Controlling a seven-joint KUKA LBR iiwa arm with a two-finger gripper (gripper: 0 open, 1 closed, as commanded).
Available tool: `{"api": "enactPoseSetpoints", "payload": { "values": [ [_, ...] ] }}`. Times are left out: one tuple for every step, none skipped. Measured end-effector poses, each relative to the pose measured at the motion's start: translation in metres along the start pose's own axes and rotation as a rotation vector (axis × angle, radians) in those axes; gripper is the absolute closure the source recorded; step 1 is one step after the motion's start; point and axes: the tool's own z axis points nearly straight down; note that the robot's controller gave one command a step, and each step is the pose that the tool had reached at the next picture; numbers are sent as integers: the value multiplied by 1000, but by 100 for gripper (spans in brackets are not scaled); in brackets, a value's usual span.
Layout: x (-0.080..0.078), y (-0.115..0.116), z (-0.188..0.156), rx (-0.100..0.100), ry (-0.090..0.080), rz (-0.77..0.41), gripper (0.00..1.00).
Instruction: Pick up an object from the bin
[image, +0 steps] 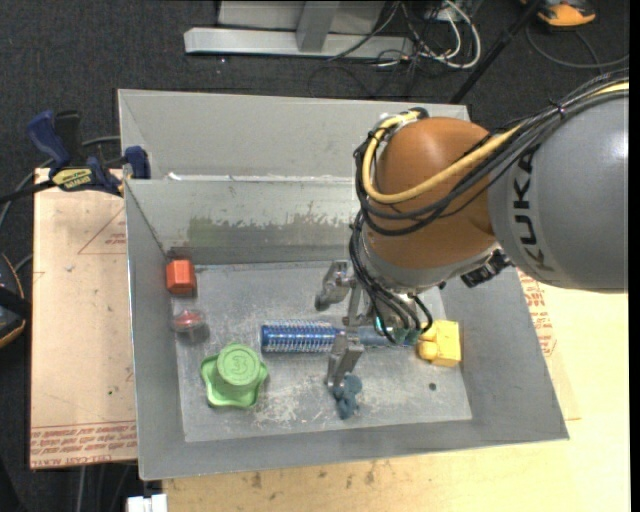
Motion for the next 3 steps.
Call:
{"api": "enactPoseSetpoints", "payload": {
  "values": [
    [-47,-20,75,1,-3,-36,0],
    [-78,-28,158,-1,-12,-238,0],
    [-80,-27,155,-2,-17,-237,100]
  ]
}}
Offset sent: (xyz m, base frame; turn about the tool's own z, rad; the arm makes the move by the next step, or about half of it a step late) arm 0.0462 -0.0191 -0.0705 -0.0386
